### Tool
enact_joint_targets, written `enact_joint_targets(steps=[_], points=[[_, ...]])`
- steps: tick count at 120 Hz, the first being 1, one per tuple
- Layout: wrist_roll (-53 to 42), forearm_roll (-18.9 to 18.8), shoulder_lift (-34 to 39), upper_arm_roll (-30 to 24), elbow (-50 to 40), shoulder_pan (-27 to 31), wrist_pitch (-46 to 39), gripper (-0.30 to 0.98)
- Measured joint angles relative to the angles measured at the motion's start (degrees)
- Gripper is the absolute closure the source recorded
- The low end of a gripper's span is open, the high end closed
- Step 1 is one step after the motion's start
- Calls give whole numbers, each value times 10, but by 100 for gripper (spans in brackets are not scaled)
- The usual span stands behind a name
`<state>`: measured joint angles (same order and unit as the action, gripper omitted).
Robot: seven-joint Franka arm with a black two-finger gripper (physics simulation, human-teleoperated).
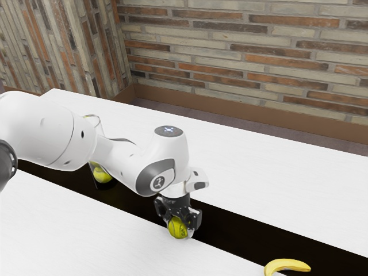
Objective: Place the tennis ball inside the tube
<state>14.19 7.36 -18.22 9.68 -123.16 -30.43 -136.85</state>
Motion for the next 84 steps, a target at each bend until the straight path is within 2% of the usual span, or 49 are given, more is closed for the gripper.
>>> enact_joint_targets(steps=[24,47,56,70,84], points=[[3,-5,24,1,19,0,20,29],[7,-62,83,7,96,9,117,32],[8,-84,108,9,130,26,162,32],[5,-108,118,9,252,71,257,31],[-6,-119,123,9,326,125,336,30]])
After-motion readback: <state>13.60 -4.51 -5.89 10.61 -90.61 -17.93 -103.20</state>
